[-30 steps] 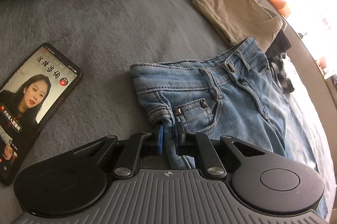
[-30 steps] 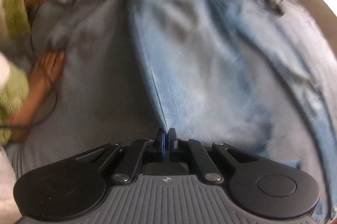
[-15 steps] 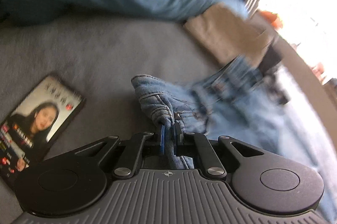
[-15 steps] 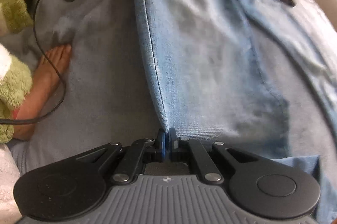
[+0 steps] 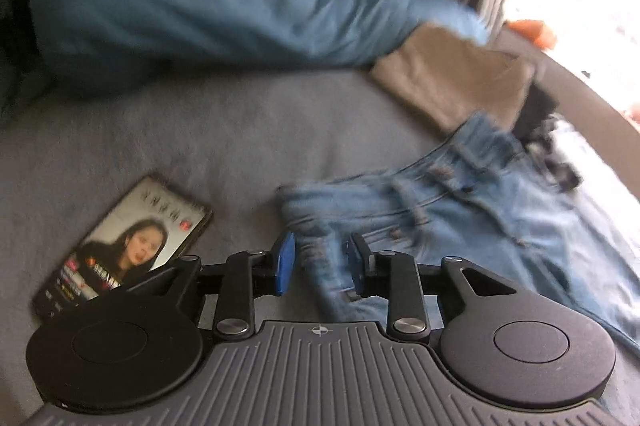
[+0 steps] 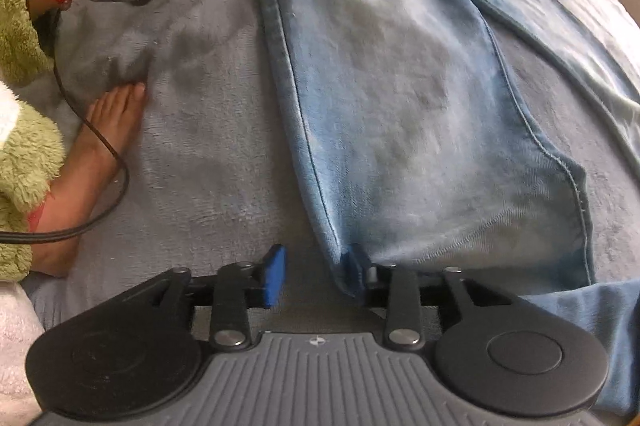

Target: Fold clothes

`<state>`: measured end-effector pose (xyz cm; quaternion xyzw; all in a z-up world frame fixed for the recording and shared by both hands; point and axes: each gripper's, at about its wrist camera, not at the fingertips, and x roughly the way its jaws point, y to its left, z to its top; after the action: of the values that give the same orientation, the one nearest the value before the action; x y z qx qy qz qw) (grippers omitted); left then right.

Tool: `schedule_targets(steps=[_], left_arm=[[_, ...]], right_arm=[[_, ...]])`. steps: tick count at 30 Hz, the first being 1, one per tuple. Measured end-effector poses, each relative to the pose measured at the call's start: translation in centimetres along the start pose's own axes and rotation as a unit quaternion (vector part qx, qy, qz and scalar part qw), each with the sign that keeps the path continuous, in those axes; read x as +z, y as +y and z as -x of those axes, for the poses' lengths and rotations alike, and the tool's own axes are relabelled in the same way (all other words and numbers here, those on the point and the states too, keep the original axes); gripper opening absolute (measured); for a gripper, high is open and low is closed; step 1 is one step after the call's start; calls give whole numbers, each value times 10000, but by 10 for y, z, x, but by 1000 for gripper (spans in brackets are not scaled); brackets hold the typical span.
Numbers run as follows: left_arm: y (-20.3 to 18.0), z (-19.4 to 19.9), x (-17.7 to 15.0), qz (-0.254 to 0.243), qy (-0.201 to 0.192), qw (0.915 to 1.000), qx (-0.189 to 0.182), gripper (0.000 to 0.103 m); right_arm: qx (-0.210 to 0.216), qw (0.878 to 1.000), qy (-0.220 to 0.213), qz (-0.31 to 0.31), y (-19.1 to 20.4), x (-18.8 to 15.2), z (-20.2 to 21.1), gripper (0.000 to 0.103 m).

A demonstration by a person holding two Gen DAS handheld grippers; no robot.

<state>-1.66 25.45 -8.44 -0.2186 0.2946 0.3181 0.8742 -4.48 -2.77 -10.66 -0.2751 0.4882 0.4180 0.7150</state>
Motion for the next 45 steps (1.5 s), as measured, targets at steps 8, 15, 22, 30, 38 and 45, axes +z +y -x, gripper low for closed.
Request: schedule_targets(steps=[8,15,22,30,38,45], left_arm=[[-101,28,-31,-1898,242,9696,-1524,33],[-170,41,-99,-3502,834,9034,-2328,33],[-184,55,-153,-4159,1136,8631,-2628,34],[-184,55,-168,-4244,1121,8684,-2304,35],[-184,55,-166,-4068,1234,8772,-2233,35],[-183,58,-168,-4113,1210,8760,-2210,36]], right_arm=[[411,9824,-898,-1586,-58,-4,48,40],[-43,8538,-1976,-4816,-175,-103,106,42],[-549,5737,-2555,-7762,-260,-263,121,43],[-665,5170,-2407,-8188,-291,-306,108,46],[-86,5285,-2464,-8124,-300,-304,81,47],[-366,5641,-2719,-7788,-291,-294,97,17]])
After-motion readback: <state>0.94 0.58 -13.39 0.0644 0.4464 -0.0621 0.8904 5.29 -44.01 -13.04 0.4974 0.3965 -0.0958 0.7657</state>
